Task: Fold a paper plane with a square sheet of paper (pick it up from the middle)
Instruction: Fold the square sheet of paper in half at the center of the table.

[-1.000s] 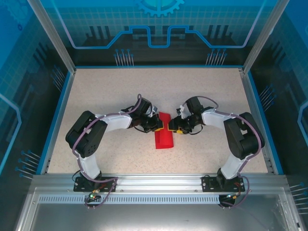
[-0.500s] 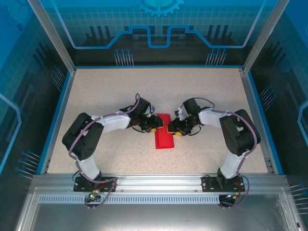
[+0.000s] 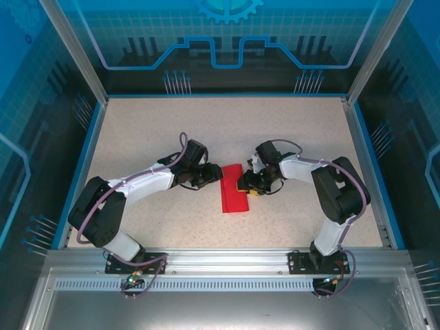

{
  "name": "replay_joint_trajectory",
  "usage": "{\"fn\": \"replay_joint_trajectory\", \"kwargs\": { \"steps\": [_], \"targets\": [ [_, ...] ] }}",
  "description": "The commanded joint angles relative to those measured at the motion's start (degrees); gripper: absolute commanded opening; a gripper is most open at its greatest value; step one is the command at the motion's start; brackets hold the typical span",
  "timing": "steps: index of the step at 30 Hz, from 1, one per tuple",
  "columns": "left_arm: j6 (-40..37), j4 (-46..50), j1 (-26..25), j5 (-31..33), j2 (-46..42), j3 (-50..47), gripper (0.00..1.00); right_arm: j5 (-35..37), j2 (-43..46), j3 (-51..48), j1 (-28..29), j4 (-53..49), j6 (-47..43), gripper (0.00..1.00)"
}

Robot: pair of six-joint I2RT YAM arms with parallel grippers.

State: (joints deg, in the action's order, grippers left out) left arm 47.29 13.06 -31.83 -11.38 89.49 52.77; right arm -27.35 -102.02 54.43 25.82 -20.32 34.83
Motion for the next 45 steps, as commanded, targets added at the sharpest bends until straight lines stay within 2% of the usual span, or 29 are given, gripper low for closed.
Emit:
{"fn": "replay_joint_trajectory", "kwargs": {
  "steps": [1,6,9,13,24,31,35,37,45],
  "targets": [
    [0.4,1.4,0.0,0.7,-0.6,-0.2,0.45,-1.8,-0.3,0.3,1.4,2.5,2.8,0.48],
    [-0.5,2.1,-0.1,0.3,-0.4,0.6,0.46,-2.9,-0.9,0.2,2.3,5.1,5.2,0.46],
    [-0.6,2.0,-0.1,0.1,-0.5,0.6,0.46,-2.2,-1.2,0.0,2.6,6.8,7.8,0.39],
    [-0.9,2.2,-0.1,-0.4,-0.4,1.0,0.45,-2.4,-0.5,-0.6,2.6,8.9,10.4,0.34],
    [-2.6,6.6,-0.1,3.5,-4.1,1.8,0.46,-2.9,6.1,0.1,2.4,10.9,14.0,0.32],
    [-3.2,9.0,-0.1,6.4,-8.4,2.2,0.49,2.9,6.5,-1.5,1.5,17.4,22.7,0.32],
    [-3.8,9.4,0.0,6.5,-9.4,2.1,0.50,6.9,6.6,-8.5,1.7,28.4,30.9,0.35],
    [-4.1,9.2,0.0,5.8,-9.2,2.1,0.51,9.1,6.4,-9.1,2.1,26.2,30.4,0.37],
    [-3.8,6.7,0.0,2.8,-6.8,1.3,0.51,10.0,7.9,-7.0,2.2,12.1,21.0,0.50]
  ]
}}
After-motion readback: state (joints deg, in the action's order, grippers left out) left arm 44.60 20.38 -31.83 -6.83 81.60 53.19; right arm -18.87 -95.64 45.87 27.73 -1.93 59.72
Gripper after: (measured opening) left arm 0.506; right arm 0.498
